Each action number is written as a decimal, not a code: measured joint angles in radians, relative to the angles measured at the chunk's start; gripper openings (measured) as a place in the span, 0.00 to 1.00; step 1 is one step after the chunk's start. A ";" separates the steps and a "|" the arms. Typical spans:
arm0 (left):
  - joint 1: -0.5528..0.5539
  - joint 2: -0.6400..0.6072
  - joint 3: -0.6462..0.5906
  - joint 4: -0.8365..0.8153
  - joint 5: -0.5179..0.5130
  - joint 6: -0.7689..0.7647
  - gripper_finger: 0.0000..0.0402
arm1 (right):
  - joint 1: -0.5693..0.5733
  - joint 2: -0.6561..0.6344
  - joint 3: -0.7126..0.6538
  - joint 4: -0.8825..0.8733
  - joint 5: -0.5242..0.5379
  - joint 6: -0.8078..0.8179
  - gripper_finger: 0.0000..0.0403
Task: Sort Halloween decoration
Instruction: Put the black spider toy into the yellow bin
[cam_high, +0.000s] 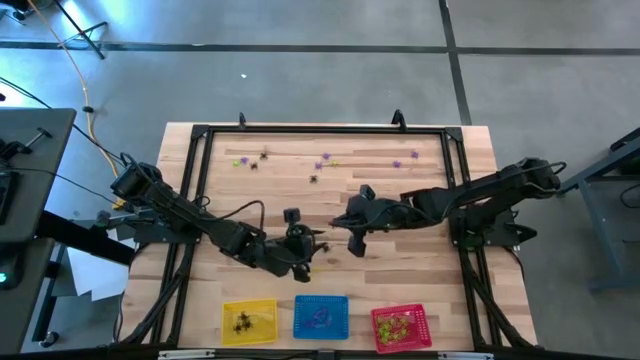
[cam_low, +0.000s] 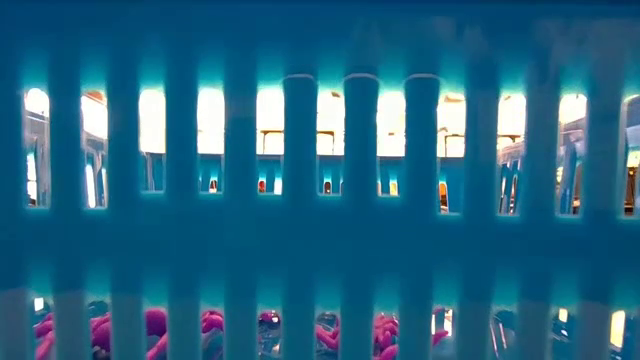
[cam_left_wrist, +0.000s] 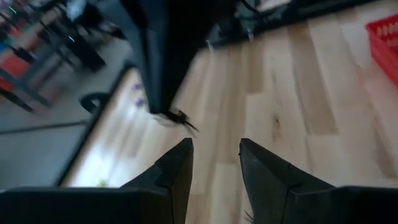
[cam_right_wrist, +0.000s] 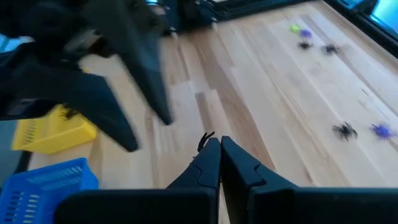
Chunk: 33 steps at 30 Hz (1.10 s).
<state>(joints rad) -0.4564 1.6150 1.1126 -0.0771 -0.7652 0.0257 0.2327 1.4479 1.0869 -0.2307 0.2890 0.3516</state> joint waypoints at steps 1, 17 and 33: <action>0.000 0.000 0.000 0.018 -0.013 0.021 0.30 | 0.006 0.000 0.000 0.007 0.004 -0.006 0.00; 0.061 0.000 0.000 0.082 -0.022 0.031 0.30 | 0.062 -0.001 -0.002 0.124 0.058 -0.176 0.00; 0.083 0.000 0.000 0.097 0.031 0.039 0.02 | 0.063 -0.001 -0.002 0.131 0.051 -0.166 0.00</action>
<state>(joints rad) -0.3733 1.6150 1.1126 0.0202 -0.7345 0.0651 0.2955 1.4471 1.0847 -0.0994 0.3401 0.1859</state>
